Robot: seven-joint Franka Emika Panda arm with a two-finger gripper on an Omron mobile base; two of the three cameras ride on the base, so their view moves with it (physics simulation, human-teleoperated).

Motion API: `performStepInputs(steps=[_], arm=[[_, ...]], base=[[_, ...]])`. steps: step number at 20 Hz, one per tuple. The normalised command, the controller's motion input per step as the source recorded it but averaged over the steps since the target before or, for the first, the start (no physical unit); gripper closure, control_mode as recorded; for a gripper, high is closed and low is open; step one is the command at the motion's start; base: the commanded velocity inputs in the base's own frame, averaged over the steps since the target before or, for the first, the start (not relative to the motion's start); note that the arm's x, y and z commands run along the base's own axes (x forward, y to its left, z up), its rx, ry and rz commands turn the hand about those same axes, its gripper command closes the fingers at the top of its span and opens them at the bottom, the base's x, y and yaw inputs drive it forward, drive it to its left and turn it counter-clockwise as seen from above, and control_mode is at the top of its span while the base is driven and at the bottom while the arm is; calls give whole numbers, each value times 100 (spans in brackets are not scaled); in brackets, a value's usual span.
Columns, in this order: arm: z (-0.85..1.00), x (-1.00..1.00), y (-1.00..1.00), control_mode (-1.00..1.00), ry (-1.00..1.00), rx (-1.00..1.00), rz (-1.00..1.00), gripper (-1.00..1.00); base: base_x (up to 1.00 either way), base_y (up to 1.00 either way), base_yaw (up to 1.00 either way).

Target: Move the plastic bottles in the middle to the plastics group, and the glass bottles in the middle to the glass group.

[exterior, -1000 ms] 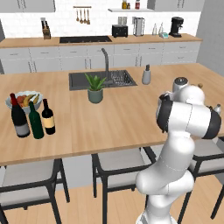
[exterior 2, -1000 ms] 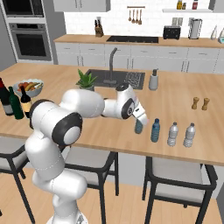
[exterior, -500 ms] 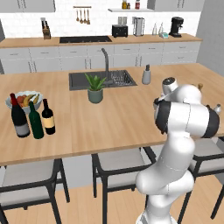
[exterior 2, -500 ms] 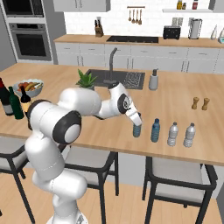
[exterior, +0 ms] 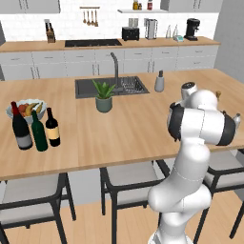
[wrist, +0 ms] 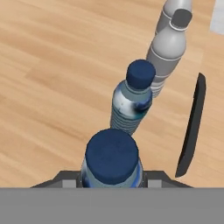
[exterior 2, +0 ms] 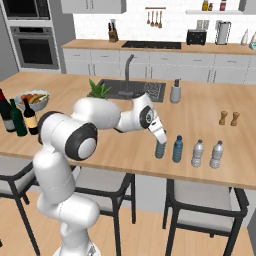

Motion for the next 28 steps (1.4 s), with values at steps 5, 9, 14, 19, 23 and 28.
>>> performStepInputs(steps=[5,9,14,19,23,28], arm=[[-2,10,-13,-100,0,0,-2,100],[-27,0,-7,-100,0,0,-2,100],[-39,0,-6,-100,1,0,-1,100],[-25,0,0,-100,0,0,0,100],[-8,0,0,-100,0,0,0,100],[0,0,0,-100,0,0,0,-100]], base=[[0,0,0],[0,0,0],[0,0,0],[0,0,0],[0,0,0],[0,0,0]])
